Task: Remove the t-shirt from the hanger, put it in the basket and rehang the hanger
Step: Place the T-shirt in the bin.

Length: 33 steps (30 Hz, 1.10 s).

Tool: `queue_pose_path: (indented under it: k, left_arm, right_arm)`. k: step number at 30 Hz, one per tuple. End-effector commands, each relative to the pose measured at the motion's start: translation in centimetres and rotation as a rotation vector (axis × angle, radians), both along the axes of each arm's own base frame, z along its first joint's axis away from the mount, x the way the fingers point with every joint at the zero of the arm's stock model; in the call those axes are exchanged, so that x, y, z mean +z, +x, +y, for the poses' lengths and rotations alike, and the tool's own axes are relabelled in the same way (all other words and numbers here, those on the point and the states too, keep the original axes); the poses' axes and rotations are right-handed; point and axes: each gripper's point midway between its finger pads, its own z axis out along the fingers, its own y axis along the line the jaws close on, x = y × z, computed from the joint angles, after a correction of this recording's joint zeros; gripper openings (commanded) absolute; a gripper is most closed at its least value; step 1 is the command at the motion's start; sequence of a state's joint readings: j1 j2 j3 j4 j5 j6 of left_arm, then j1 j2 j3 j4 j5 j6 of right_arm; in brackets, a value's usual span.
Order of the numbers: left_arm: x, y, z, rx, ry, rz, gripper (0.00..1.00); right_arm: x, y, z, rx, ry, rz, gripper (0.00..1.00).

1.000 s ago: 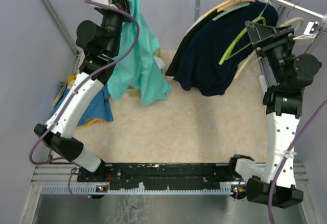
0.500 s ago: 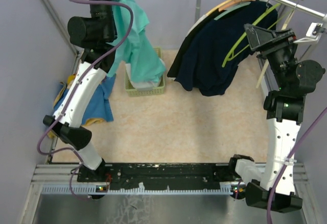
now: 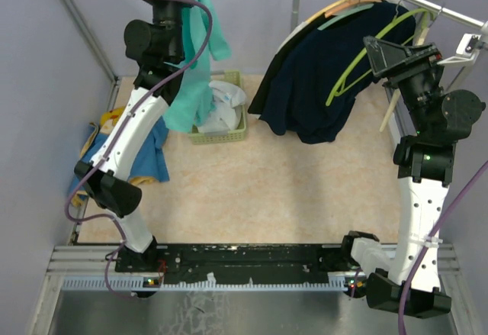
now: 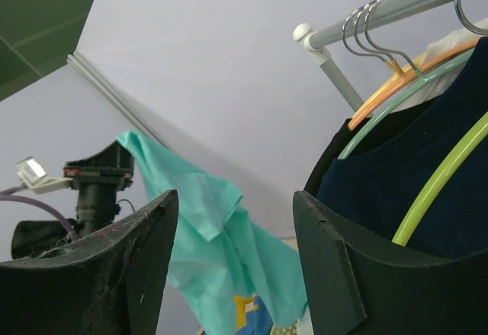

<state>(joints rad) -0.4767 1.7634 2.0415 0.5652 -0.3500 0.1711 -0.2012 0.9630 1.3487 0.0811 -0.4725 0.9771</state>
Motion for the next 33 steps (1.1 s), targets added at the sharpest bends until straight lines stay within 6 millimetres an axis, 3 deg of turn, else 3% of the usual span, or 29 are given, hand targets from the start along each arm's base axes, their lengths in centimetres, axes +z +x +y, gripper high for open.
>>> queue_pose_path:
  k: [1,7,13,17,20,28,33]
  left_arm:
    - [-4.6,3.5,-1.5,-0.07,-0.004,0.14,0.0]
    - [-10.5,7.0,-2.1,-0.09,-0.005,0.32,0.0]
    - [-18.8,9.8,-1.6,-0.102,-0.023,0.543,0.0]
    - [-23.7,10.6,-3.3,-0.196,-0.011,0.691,0.0]
    - [-26.7,10.2,-4.9,-0.28,-0.009,0.779,0.0]
    - [-33.5,6.9,-6.1,-0.396,-0.054,0.988,0.0]
    - [-38.9,5.1,-6.2,-0.415,-0.088,1.133,0.0]
  right_arm:
    - [1.9,-1.8,0.3,-0.006,-0.043,-0.079,0.62]
    - [2.3,-2.3,0.4,-0.007,-0.049,-0.089,0.62]
    - [2.5,-2.3,0.5,-0.003,-0.061,-0.095,0.63]
    - [2.4,-2.1,0.5,-0.004,-0.061,-0.091,0.63]
    - [2.5,-2.2,0.5,-0.006,-0.06,-0.092,0.63]
    - [2.6,-2.2,0.3,-0.017,-0.06,-0.096,0.63]
    - [2.6,-2.3,0.4,-0.015,-0.057,-0.095,0.63]
